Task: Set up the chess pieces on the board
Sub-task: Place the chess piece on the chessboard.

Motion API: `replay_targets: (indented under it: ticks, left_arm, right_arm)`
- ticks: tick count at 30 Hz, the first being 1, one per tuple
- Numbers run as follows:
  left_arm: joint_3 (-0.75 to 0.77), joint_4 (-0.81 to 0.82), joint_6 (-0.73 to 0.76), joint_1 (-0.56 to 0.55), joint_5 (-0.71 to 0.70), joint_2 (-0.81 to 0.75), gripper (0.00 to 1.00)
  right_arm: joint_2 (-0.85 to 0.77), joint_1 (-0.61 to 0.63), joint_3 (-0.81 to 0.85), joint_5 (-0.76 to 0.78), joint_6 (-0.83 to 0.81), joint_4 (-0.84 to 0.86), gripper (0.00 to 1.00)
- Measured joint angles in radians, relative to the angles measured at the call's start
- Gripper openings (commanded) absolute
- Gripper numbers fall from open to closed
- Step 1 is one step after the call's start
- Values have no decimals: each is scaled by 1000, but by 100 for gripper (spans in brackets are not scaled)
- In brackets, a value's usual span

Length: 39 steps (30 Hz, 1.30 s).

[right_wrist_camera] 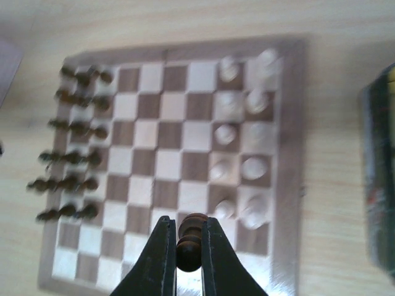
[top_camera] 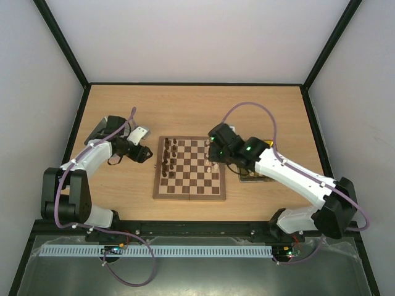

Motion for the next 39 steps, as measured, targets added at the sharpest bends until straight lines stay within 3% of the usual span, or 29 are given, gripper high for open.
replay_targets:
  ticks: [8, 12, 39]
  left_arm:
    - [0, 0, -3, 23, -2, -1, 74]
    - [0, 0, -8, 41, -2, -1, 75]
    - [0, 2, -25, 82, 7, -1, 75]
  right_arm:
    - [162, 256, 60, -6, 80, -3, 2]
    - [248, 318, 87, -20, 89, 3, 2]
    - [536, 353, 277, -130, 35, 49, 2]
